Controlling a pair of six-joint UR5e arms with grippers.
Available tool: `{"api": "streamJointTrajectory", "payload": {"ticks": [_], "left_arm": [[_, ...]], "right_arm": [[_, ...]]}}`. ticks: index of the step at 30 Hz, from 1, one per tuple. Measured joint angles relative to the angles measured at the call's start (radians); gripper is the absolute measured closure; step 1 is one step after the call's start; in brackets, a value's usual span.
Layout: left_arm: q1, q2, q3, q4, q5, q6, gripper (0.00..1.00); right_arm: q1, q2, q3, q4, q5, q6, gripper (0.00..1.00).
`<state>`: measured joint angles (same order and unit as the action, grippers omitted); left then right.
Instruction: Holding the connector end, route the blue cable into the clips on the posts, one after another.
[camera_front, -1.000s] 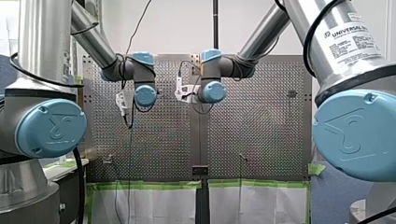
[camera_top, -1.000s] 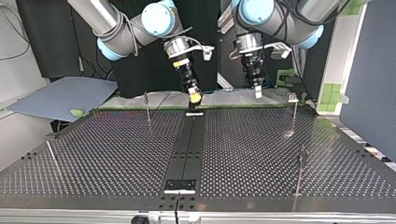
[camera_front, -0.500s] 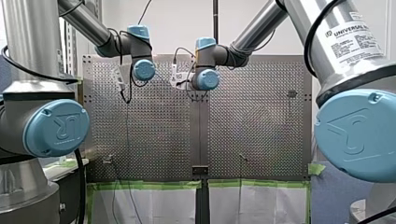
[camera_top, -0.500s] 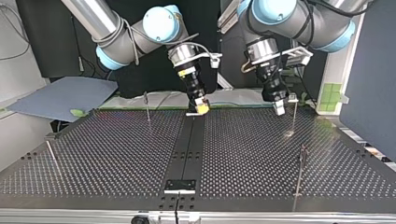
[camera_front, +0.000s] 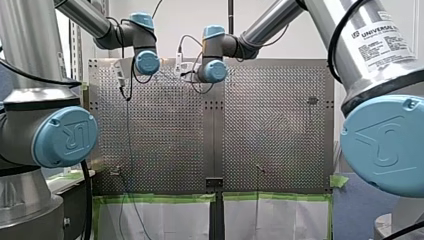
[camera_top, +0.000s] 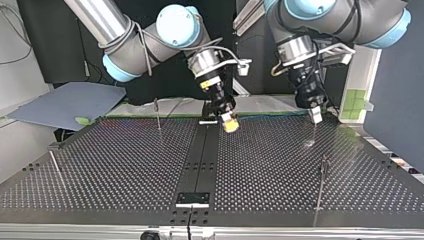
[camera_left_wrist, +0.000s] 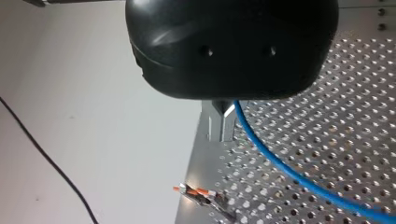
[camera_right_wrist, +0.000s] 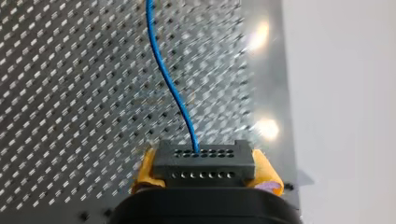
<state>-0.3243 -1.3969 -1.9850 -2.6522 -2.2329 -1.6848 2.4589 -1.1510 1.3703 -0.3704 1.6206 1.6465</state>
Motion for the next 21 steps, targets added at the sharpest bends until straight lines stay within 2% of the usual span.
{"api": "streamJointTrajectory", "payload": {"ticks": [7, 13, 18, 21], "left_arm": [[0.022, -0.018, 0.019, -0.075, 0.011, 0.0, 1.0], [0.049, -0.015, 0.039, -0.127, 0.016, -0.007, 1.0], [0.076, -0.012, 0.055, -0.14, 0.028, -0.006, 1.0], [0.102, -0.012, 0.058, -0.143, 0.051, 0.003, 1.0]], "right_arm": [[0.022, 0.008, -0.063, 0.007, -0.008, 0.013, 1.0], [0.035, 0.045, -0.118, 0.024, -0.008, 0.015, 1.0], [0.039, 0.069, -0.146, 0.029, -0.008, 0.018, 1.0], [0.038, 0.075, -0.164, 0.033, -0.009, 0.029, 1.0]]}}
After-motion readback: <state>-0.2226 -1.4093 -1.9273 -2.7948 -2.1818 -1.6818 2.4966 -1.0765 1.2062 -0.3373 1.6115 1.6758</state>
